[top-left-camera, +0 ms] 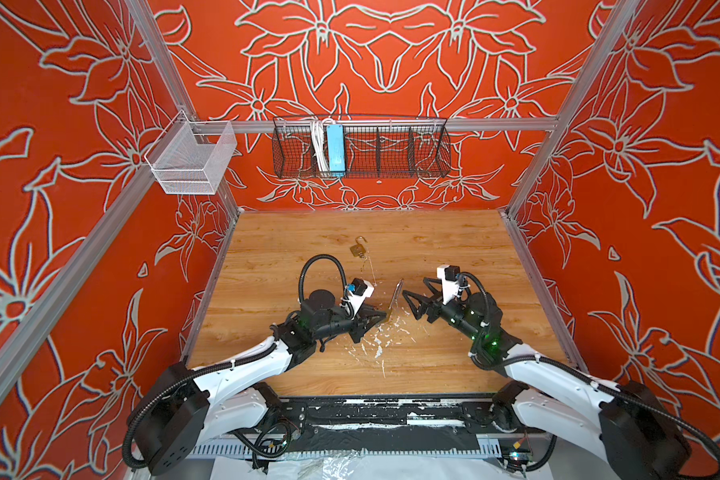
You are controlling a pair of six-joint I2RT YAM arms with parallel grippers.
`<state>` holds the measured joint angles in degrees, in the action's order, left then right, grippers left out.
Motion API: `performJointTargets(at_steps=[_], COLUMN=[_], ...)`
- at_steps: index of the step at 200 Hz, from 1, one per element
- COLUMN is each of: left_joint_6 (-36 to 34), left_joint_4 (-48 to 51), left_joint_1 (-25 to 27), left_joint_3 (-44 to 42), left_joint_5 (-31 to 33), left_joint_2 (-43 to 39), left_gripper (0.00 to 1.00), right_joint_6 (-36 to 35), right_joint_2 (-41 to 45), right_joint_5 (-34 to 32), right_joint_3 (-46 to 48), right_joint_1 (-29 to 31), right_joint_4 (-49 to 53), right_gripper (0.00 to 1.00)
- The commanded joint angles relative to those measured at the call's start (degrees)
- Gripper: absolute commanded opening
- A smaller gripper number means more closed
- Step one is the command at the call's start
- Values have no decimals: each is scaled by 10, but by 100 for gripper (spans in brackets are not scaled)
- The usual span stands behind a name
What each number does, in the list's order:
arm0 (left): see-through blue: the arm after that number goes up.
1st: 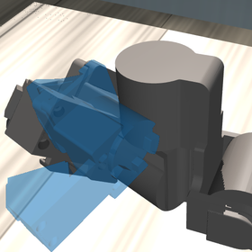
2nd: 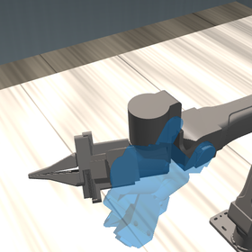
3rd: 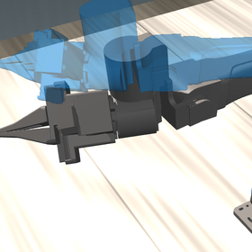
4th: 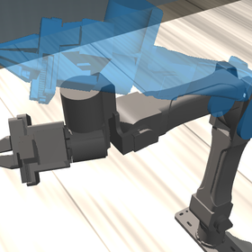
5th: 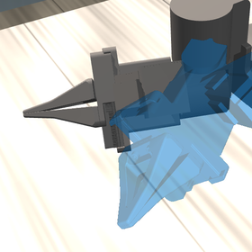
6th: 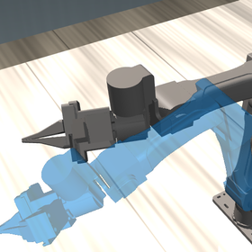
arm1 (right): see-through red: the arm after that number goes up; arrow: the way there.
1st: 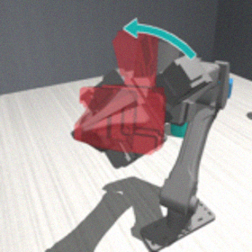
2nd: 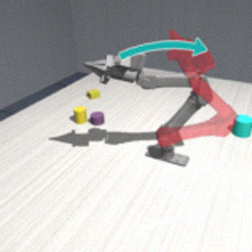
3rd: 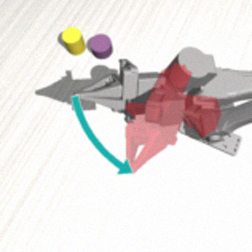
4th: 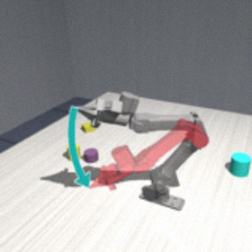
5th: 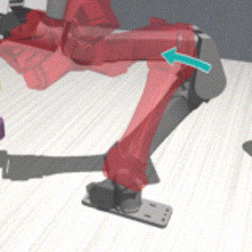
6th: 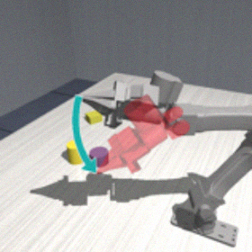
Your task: Unlock with the key
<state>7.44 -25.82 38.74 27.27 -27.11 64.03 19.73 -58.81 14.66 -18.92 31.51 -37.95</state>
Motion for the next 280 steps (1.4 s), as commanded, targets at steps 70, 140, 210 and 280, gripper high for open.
performJointTargets(at_steps=[70, 140, 210, 280], left_joint_6=[-36, -30, -32, -34], left_joint_4=[-34, -34, -71, -65], left_joint_1=[26, 27, 27, 27], left_joint_3=[34, 7, 7, 18], left_joint_5=[-53, 71, -55, -87], left_joint_2=[7, -36, -16, -3], left_gripper=[0, 0, 0, 0], right_joint_6=[3, -11, -7, -14], right_joint_2=[-28, 19, -20, -20], right_joint_5=[32, 26, 82, 97], right_joint_3=[-23, -3, -14, -13], right_joint_1=[3, 3, 6, 12], right_joint_4=[-17, -20, -51, -61], right_gripper=[98, 98, 98, 98])
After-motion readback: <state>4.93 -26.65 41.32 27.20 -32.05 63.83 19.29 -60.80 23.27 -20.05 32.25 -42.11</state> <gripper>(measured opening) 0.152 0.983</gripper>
